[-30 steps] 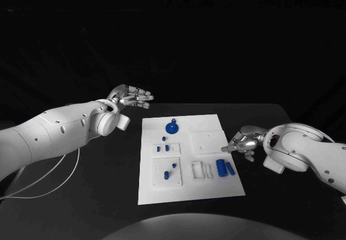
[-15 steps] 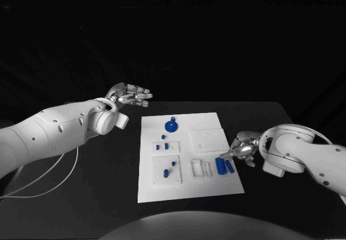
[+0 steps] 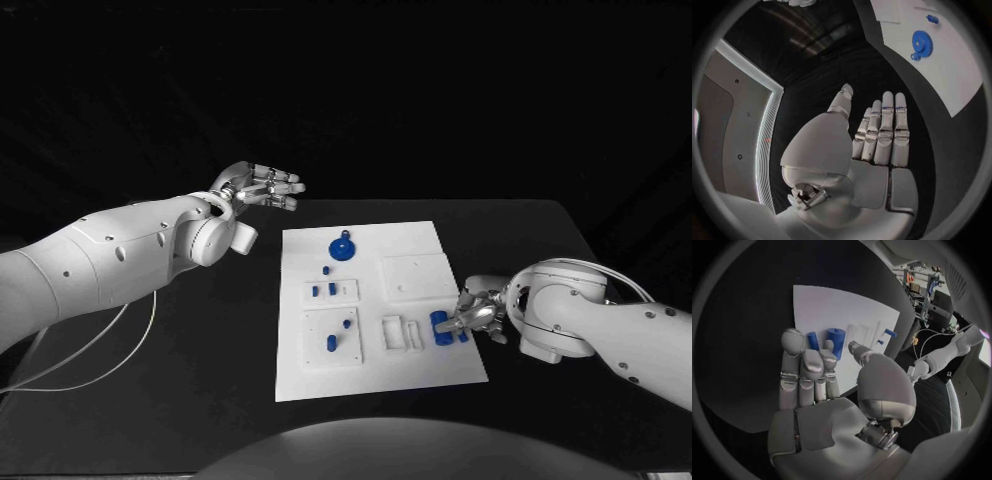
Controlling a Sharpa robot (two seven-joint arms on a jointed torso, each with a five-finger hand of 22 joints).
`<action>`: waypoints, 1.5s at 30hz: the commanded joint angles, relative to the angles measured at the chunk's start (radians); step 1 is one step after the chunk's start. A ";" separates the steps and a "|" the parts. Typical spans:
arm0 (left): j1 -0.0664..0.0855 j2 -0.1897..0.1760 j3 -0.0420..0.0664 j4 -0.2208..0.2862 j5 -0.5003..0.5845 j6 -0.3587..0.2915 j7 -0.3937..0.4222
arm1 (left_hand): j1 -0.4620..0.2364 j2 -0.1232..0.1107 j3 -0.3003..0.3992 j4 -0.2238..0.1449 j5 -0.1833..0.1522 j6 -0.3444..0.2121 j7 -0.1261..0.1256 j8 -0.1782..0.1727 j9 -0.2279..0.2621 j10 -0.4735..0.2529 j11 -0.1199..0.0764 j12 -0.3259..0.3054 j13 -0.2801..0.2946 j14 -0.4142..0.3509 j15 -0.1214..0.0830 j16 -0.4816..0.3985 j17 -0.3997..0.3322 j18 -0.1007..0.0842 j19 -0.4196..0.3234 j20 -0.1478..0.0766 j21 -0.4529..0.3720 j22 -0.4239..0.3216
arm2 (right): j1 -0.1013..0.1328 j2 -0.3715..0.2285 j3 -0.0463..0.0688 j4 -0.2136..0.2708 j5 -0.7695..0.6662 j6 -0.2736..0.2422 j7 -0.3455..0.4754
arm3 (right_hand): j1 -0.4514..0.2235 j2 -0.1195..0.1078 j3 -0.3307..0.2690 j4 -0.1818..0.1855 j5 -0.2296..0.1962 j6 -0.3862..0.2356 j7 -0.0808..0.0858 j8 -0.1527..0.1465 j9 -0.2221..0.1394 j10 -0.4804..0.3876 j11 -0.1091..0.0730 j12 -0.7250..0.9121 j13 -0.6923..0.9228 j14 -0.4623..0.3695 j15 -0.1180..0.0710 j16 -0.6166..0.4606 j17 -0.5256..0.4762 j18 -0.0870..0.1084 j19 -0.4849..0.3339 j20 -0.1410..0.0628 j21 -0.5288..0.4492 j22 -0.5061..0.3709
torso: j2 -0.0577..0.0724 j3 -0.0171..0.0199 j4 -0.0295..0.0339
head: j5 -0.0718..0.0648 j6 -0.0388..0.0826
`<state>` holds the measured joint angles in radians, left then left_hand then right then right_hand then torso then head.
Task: Assemble the parts on the task board
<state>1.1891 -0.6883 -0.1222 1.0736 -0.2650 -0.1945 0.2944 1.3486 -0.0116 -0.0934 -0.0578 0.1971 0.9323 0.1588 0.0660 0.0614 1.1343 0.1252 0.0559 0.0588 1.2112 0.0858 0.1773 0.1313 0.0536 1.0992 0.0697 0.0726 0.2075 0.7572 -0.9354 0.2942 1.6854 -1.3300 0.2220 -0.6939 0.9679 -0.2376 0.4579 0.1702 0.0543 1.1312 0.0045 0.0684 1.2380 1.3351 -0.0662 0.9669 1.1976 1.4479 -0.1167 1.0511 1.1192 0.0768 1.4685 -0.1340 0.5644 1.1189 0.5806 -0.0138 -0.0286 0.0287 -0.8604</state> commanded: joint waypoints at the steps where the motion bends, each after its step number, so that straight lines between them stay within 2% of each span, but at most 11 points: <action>1: 0.000 0.001 0.001 0.003 -0.002 0.015 0.008 | -0.006 -0.003 0.000 0.008 -0.003 -0.009 0.000 -0.004 -0.001 -0.004 0.000 0.006 0.002 -0.005 0.002 0.004 0.002 -0.012 0.009 0.001 0.001 -0.002 | -0.002 0.010 -0.005 -0.004 -0.064 0.010 -0.062 | -0.013 -0.001 -0.002 0.009 -0.006 -0.008 0.000 -0.004 0.000 0.001 0.002 -0.006 0.002 0.009 0.000 -0.005 0.001 -0.010 0.040 -0.007 -0.006 0.001 | 0.001 0.0013 -0.0003 | 0.001 -0.002; 6: 0.000 -0.001 0.001 0.005 -0.002 0.016 0.005 | -0.010 -0.004 0.000 0.014 -0.003 -0.010 0.001 -0.004 -0.001 -0.004 0.001 0.006 0.002 -0.005 0.003 0.004 0.002 -0.012 0.010 0.002 0.001 -0.006 | -0.006 0.029 -0.015 -0.016 -0.089 -0.004 -0.062 | -0.009 -0.004 -0.013 0.033 -0.006 -0.008 -0.001 -0.004 0.005 0.001 0.002 -0.009 0.004 0.010 -0.001 -0.009 0.005 -0.011 0.040 -0.007 -0.008 0.005 | 0.001 0.0006 0.0010 | 0.003 -0.005; 16: 0.000 -0.001 0.001 0.006 -0.002 0.029 0.002 | -0.017 -0.008 0.003 0.025 -0.004 -0.018 0.002 -0.004 -0.001 -0.008 0.001 0.006 0.002 -0.005 0.003 0.005 0.003 -0.011 0.011 0.002 0.002 -0.013 | -0.010 0.054 -0.021 -0.033 -0.128 -0.022 -0.062 | -0.009 -0.007 -0.020 0.054 -0.006 -0.006 -0.002 -0.003 0.010 0.001 0.002 -0.014 0.005 0.011 -0.001 -0.016 0.007 -0.012 0.041 -0.007 -0.011 0.010 | 0.000 -0.0001 -0.0005 | 0.009 -0.007; 28: 0.000 -0.001 0.001 0.008 -0.002 0.041 -0.003 | -0.019 -0.011 0.004 0.035 -0.009 -0.028 0.003 -0.004 -0.002 -0.013 0.003 0.006 0.002 -0.007 0.004 0.005 0.003 -0.010 0.012 0.003 0.002 -0.021 | -0.014 0.098 -0.036 -0.050 -0.140 -0.045 -0.063 | 0.002 -0.006 -0.050 0.094 -0.006 -0.004 -0.003 -0.004 0.021 0.004 0.001 -0.011 0.010 0.013 -0.002 -0.016 0.014 -0.013 0.042 -0.008 -0.009 0.016 | 0.001 -0.0003 0.0004 | 0.009 -0.011; 31: 0.000 0.000 0.001 0.008 -0.002 0.043 -0.004 | -0.019 -0.011 0.004 0.035 -0.009 -0.028 0.003 -0.004 -0.002 -0.013 0.003 0.006 0.002 -0.007 0.004 0.005 0.003 -0.010 0.012 0.003 0.002 -0.021 | -0.015 0.107 -0.041 -0.055 -0.140 -0.042 -0.063 | 0.005 -0.004 -0.045 0.091 -0.006 -0.004 -0.003 -0.003 0.021 0.003 0.001 -0.012 0.010 0.014 -0.002 -0.015 0.015 -0.013 0.042 -0.008 -0.008 0.017 | 0.001 -0.0008 0.0012 | 0.008 -0.012; 36: 0.000 0.001 0.001 0.009 -0.003 0.045 -0.006 | -0.019 -0.011 0.004 0.035 -0.009 -0.028 0.003 -0.004 -0.002 -0.013 0.003 0.006 0.002 -0.007 0.004 0.005 0.003 -0.010 0.012 0.003 0.002 -0.021 | -0.015 0.115 -0.052 -0.068 -0.139 -0.036 -0.064 | 0.008 -0.004 -0.007 0.066 -0.006 -0.004 -0.003 -0.004 0.020 0.003 0.001 -0.012 0.010 0.014 -0.002 -0.016 0.016 -0.014 0.042 -0.008 -0.008 0.019 | 0.000 -0.0007 0.0011 | 0.011 -0.012; 39: 0.000 0.000 0.001 0.009 -0.005 0.046 -0.008 | -0.019 -0.011 0.004 0.035 -0.009 -0.028 0.003 -0.004 -0.002 -0.013 0.003 0.006 0.002 -0.007 0.004 0.005 0.003 -0.010 0.012 0.003 0.002 -0.021 | -0.015 0.118 -0.058 -0.078 -0.139 -0.034 -0.064 | 0.015 0.001 0.046 0.032 -0.005 -0.006 -0.004 -0.005 0.016 0.003 -0.001 -0.012 0.010 0.014 -0.002 -0.016 0.016 -0.015 0.042 -0.008 -0.008 0.019 | 0.000 -0.0007 -0.0001 | 0.014 -0.012; 40: 0.000 0.000 0.001 0.009 -0.005 0.046 -0.008 | -0.019 -0.011 0.004 0.035 -0.009 -0.028 0.003 -0.004 -0.002 -0.013 0.003 0.006 0.002 -0.007 0.004 0.005 0.003 -0.010 0.012 0.003 0.002 -0.021 | -0.015 0.118 -0.059 -0.081 -0.138 -0.034 -0.064 | -0.006 -0.001 0.091 0.005 -0.003 -0.006 -0.002 -0.004 0.010 0.003 0.001 -0.011 0.011 0.015 -0.002 -0.015 0.016 -0.014 0.042 -0.007 -0.008 0.020 | 0.000 -0.0007 -0.0001 | 0.014 -0.012; 42: 0.000 0.000 0.001 0.008 -0.006 0.046 -0.009 | -0.018 -0.011 0.006 0.039 -0.009 -0.034 0.004 -0.005 -0.002 -0.014 0.003 0.006 0.002 -0.006 0.004 0.006 0.003 -0.010 0.014 0.003 0.003 -0.028 | -0.015 0.119 -0.061 -0.087 -0.135 -0.033 -0.064 | -0.020 0.007 0.116 -0.029 0.001 -0.007 -0.005 -0.004 0.007 0.002 0.000 -0.009 0.011 0.015 -0.001 -0.014 0.015 -0.013 0.042 -0.006 -0.008 0.021 | 0.000 -0.0006 0.0000 | 0.014 -0.012; 43: 0.000 0.001 0.001 0.008 -0.006 0.047 -0.010 | -0.018 -0.011 0.006 0.039 -0.009 -0.034 0.004 -0.005 -0.002 -0.014 0.003 0.006 0.002 -0.006 0.004 0.006 0.003 -0.010 0.014 0.003 0.003 -0.028 | -0.015 0.119 -0.061 -0.090 -0.134 -0.033 -0.064 | -0.030 0.011 0.129 -0.049 0.019 -0.007 -0.006 -0.004 0.004 0.001 -0.001 -0.008 0.010 0.014 -0.001 -0.014 0.014 -0.012 0.041 -0.005 -0.007 0.022 | 0.000 -0.0007 0.0001 | 0.014 -0.012; 45: 0.000 0.001 0.001 0.008 -0.007 0.047 -0.011 | -0.018 -0.011 0.006 0.039 -0.009 -0.034 0.004 -0.005 -0.002 -0.014 0.003 0.006 0.002 -0.006 0.004 0.006 0.003 -0.010 0.014 0.003 0.003 -0.028 | -0.015 0.121 -0.063 -0.096 -0.129 -0.031 -0.063 | -0.039 0.016 0.144 -0.079 0.084 -0.009 -0.008 -0.004 -0.001 0.000 -0.002 -0.007 0.009 0.014 -0.002 -0.013 0.014 -0.012 0.041 -0.006 -0.008 0.023 | 0.000 -0.0004 -0.0003 | 0.014 -0.012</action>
<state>1.1892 -0.6894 -0.1223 1.0794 -0.2663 -0.1630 0.2823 1.3379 -0.0223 -0.0902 -0.0251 0.1927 0.9036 0.1624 0.0660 0.0609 1.1272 0.1251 0.0559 0.0595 1.2076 0.0894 0.1773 0.1339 0.0536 1.1064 0.0696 0.0726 0.1806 0.7517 -0.8140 0.2400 1.6078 -1.4529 0.1746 -0.6867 0.9321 -0.2275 0.5523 0.1464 0.1188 1.1322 -0.0005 0.0683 1.2425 1.3379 -0.0630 0.9546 1.2069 1.4570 -0.1186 1.0392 1.1344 0.0766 1.4647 -0.1374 0.5571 1.1406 0.5804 -0.0146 -0.0281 0.0421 -0.8726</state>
